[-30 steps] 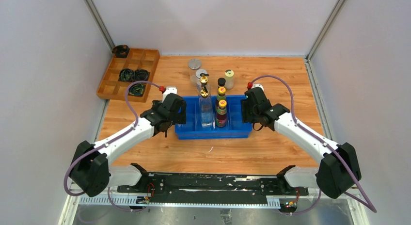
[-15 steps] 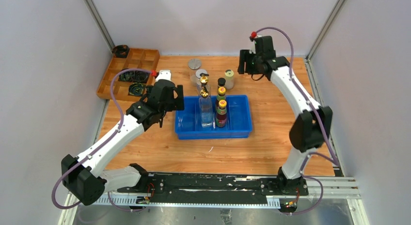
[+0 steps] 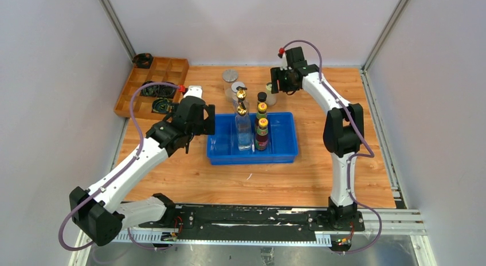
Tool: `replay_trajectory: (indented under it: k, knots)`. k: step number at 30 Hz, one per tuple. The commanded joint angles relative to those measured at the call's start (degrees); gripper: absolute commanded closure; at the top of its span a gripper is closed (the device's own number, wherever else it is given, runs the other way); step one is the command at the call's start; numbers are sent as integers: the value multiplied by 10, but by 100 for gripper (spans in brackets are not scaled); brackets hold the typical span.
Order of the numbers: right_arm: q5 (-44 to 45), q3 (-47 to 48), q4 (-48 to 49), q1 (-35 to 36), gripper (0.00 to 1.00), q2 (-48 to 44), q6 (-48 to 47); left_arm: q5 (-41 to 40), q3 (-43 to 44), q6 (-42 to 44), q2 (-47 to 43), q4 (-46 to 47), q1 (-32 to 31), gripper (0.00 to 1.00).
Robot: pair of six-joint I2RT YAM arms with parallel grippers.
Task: Organize the condiment bottles
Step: Pick up the bottle from the center of the board.
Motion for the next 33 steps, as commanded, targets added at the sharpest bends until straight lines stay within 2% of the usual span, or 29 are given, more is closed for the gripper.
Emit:
replay_trajectory:
  k: [1, 9, 23, 33]
  knots:
    - [-28, 45, 15, -3, 31, 16, -19, 1, 10, 11, 1, -6, 4, 0]
    - [-60, 55, 34, 1, 29, 34, -23, 6, 8, 12, 19, 4, 4, 0]
    - [-48, 117, 12, 20, 30, 95, -28, 3, 7, 17, 17, 3, 4, 0]
    - [11, 130, -6, 25, 48, 125, -23, 1, -12, 18, 7, 12, 5, 0]
